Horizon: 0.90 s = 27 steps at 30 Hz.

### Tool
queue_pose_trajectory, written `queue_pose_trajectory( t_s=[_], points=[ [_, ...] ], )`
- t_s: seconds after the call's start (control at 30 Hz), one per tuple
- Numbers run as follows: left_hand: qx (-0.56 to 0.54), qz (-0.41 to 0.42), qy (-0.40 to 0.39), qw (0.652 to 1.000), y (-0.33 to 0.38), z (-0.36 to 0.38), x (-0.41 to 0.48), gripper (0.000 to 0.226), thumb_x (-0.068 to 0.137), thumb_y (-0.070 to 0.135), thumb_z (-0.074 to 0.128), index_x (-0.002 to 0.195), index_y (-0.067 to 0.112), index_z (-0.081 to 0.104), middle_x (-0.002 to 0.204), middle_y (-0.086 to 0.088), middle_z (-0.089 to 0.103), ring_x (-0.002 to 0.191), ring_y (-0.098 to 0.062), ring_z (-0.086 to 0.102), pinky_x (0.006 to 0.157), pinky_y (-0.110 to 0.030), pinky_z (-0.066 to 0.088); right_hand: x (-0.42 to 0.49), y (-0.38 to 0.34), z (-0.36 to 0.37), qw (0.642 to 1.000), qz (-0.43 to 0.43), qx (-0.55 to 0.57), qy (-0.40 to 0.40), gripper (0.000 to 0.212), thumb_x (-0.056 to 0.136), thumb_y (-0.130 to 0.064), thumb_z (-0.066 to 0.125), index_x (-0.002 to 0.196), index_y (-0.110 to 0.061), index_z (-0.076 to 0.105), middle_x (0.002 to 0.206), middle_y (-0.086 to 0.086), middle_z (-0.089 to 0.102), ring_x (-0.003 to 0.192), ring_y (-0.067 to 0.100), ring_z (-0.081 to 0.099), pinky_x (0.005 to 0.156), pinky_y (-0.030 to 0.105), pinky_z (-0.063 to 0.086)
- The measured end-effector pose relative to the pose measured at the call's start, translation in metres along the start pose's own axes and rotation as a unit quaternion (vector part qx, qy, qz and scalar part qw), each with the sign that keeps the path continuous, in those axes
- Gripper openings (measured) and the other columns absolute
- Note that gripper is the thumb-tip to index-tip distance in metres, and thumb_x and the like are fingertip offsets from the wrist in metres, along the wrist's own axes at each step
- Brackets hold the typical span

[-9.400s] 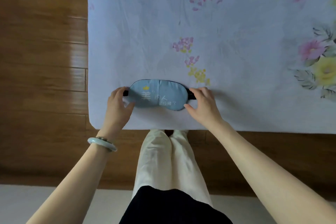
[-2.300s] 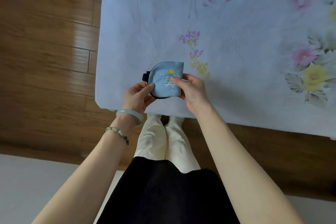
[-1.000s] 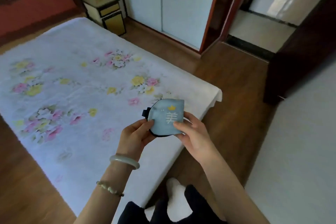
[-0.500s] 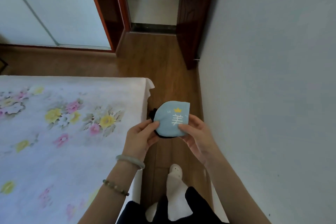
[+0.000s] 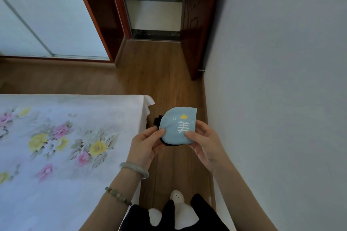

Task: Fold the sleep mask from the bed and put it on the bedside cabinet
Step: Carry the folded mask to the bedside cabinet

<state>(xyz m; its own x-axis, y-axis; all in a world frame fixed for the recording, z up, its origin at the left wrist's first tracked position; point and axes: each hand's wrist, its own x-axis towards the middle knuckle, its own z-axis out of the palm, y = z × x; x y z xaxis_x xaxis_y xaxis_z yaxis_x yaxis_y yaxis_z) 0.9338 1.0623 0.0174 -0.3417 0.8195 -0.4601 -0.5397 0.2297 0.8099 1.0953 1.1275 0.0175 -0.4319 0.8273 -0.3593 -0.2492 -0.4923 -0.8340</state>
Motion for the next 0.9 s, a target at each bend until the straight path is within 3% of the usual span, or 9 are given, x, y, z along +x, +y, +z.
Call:
queue_pose_trajectory(
  t_s=[0.13, 0.27, 0.37, 0.57, 0.9],
  points=[
    [-0.010, -0.005, -0.001, 1.000, 0.007, 0.015, 0.033, 0.011, 0.080, 0.008, 0.066, 0.081, 0.011, 0.077, 0.092, -0.009, 0.076, 0.087, -0.023, 0.073, 0.065, -0.026, 0.058, 0.037, -0.016, -0.007, 1.000, 0.014, -0.020, -0.002, 0.038, 0.077, 0.000, 0.066, 0.111, -0.013, 0.061, 0.108, 0.007, 0.071, 0.100, 0.023, 0.067, 0.075, 0.030, 0.057],
    [-0.008, -0.014, 0.013, 1.000, 0.018, 0.026, 0.071, 0.012, 0.082, 0.007, 0.066, 0.091, 0.008, 0.073, 0.091, -0.009, 0.076, 0.086, -0.023, 0.073, 0.064, -0.027, 0.058, 0.078, -0.031, -0.011, 0.999, 0.036, -0.027, 0.010, 0.037, 0.077, 0.001, 0.066, 0.110, -0.015, 0.061, 0.107, 0.005, 0.071, 0.099, 0.020, 0.067, 0.073, 0.027, 0.056],
    [-0.004, -0.018, 0.015, 1.000, 0.030, 0.035, 0.106, 0.014, 0.083, 0.005, 0.064, 0.079, 0.013, 0.075, 0.086, -0.006, 0.077, 0.082, -0.021, 0.073, 0.060, -0.025, 0.057, 0.114, -0.042, -0.012, 0.999, 0.043, -0.030, 0.016, 0.038, 0.077, 0.002, 0.065, 0.112, -0.013, 0.060, 0.106, 0.005, 0.071, 0.098, 0.019, 0.068, 0.072, 0.027, 0.056],
    [0.002, -0.029, 0.020, 0.999, 0.065, 0.050, 0.198, 0.013, 0.084, 0.006, 0.063, 0.096, 0.004, 0.069, 0.092, -0.009, 0.076, 0.087, -0.023, 0.072, 0.063, -0.026, 0.058, 0.210, -0.068, -0.007, 0.998, 0.046, -0.030, 0.026, 0.037, 0.077, 0.005, 0.063, 0.111, -0.010, 0.061, 0.104, 0.006, 0.072, 0.096, 0.020, 0.068, 0.070, 0.026, 0.055],
    [0.004, -0.033, -0.004, 0.999, 0.158, 0.080, 0.360, 0.011, 0.083, 0.006, 0.064, 0.093, 0.007, 0.070, 0.094, -0.009, 0.075, 0.089, -0.022, 0.072, 0.064, -0.025, 0.057, 0.382, -0.140, 0.020, 0.998, 0.047, -0.034, 0.026, 0.040, 0.078, 0.003, 0.064, 0.115, -0.010, 0.058, 0.108, 0.007, 0.070, 0.099, 0.020, 0.067, 0.073, 0.027, 0.056]
  ],
)
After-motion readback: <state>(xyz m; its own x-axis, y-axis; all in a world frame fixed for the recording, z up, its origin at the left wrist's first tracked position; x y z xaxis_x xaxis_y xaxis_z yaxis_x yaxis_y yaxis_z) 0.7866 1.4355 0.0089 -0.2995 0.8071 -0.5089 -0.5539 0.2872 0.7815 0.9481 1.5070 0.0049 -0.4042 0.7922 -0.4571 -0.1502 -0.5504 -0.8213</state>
